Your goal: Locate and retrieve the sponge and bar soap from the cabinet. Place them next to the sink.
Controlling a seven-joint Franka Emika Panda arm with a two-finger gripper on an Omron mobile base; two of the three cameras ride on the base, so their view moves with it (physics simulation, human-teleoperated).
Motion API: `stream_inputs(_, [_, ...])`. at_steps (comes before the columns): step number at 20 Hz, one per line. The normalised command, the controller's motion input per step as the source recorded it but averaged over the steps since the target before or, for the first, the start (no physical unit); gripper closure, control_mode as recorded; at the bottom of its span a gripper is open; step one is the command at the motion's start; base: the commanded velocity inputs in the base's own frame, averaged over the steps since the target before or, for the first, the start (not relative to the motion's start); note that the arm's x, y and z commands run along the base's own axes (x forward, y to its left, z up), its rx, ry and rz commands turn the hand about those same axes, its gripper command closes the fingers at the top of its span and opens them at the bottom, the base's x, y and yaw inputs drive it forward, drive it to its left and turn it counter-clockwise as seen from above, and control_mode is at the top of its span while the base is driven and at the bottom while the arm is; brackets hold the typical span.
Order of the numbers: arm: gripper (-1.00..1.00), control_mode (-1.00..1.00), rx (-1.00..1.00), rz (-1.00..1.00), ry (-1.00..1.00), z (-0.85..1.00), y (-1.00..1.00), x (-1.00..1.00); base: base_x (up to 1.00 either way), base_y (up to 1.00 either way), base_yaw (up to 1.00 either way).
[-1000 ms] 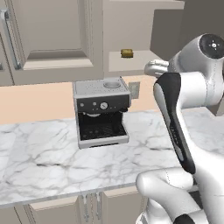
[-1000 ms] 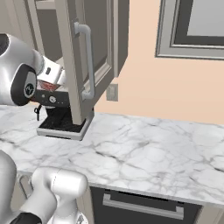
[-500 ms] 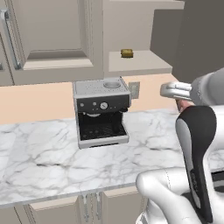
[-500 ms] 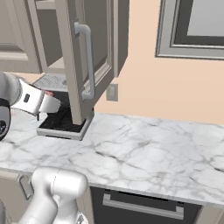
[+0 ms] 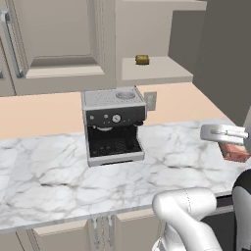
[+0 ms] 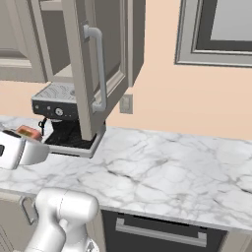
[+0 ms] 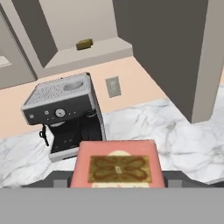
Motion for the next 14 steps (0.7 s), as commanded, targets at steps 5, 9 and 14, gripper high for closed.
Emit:
stream_inputs(5, [1.0,-1.0,0.0,0.0,0.0,0.0,0.0,-0.01,0.0,0.0,0.0])
stream_inputs(9, [1.0,-1.0,0.0,0.0,0.0,0.0,0.0,-0.04,0.0,0.0,0.0])
stream_inputs(14, [1.0,1.0,0.0,0.0,0.0,0.0,0.0,0.0,-0.05,-0.13,0.0])
